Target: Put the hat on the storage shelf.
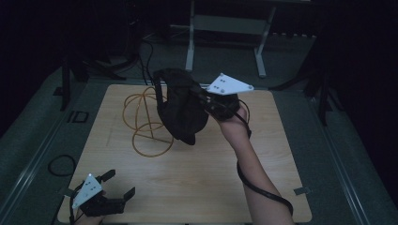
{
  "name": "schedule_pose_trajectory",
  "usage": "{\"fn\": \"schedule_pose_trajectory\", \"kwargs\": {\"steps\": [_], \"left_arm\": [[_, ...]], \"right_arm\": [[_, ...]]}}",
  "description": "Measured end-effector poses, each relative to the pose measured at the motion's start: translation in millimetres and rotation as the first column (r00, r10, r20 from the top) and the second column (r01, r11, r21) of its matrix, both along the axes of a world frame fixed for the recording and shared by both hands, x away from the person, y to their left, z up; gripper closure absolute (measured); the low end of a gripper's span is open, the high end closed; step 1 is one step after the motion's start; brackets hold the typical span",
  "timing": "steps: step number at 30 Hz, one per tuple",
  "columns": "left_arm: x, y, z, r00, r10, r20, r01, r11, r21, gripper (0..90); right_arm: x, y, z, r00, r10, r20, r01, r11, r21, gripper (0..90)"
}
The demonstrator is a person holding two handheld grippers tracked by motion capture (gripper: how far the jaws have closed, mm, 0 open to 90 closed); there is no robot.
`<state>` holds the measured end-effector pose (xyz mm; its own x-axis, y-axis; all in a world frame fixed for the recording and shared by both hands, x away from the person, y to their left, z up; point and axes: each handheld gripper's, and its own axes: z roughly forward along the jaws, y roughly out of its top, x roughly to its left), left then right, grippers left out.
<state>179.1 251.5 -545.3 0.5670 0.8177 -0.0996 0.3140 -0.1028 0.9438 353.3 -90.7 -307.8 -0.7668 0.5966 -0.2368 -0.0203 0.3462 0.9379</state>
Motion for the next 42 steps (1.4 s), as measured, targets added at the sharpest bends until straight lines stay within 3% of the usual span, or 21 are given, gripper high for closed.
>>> {"fn": "schedule_pose_trajectory", "kwargs": {"steps": [7, 8, 15, 33, 38, 39, 42], "left_arm": [[-0.2, -0.2, -3.7, 0.9998, 0.008, 0.018, -0.008, 0.9997, 0.022, 2.0], [-0.1, 0.5, -4.4, 0.9996, 0.019, 0.023, -0.02, 0.9994, 0.03, 2.0], [-0.1, 3.0, -6.7, 0.9997, 0.013, 0.021, -0.014, 0.9995, 0.03, 2.0], [1.0, 1.4, -10.4, 0.9998, -0.02, 0.001, 0.02, 0.9996, 0.021, 2.0], [0.9, 1.3, -10.6, 0.9996, -0.029, 0.001, 0.029, 0.9994, 0.019, 2.0], [0.9, 1.3, -10.5, 0.9996, -0.029, 0.002, 0.029, 0.9994, 0.017, 2.0], [0.6, 1.3, -10.5, 0.9995, -0.031, 0.002, 0.031, 0.9994, 0.017, 2.0]], "right_arm": [[11.2, 29.0, 1.9, 0.9988, 0.043, -0.025, -0.043, 0.999, -0.011, 89.0], [16.3, 40.3, -1.3, 0.9979, 0.054, -0.037, -0.055, 0.9983, -0.022, 89.0], [24.6, 71.8, -14.8, 0.9909, 0.099, -0.09, -0.105, 0.9929, -0.056, 89.0], [40.9, 121.3, -29.0, 0.9755, 0.127, -0.18, -0.146, 0.9842, -0.099, 88.6], [40.0, 125.8, -35.0, 0.9725, 0.141, -0.186, -0.16, 0.9825, -0.094, 78.6], [40.1, 127.7, -36.6, 0.9701, 0.149, -0.192, -0.168, 0.9818, -0.088, 67.6], [39.4, 131.4, -39.7, 0.9734, 0.132, -0.187, -0.155, 0.9816, -0.111, 58.0]]}}
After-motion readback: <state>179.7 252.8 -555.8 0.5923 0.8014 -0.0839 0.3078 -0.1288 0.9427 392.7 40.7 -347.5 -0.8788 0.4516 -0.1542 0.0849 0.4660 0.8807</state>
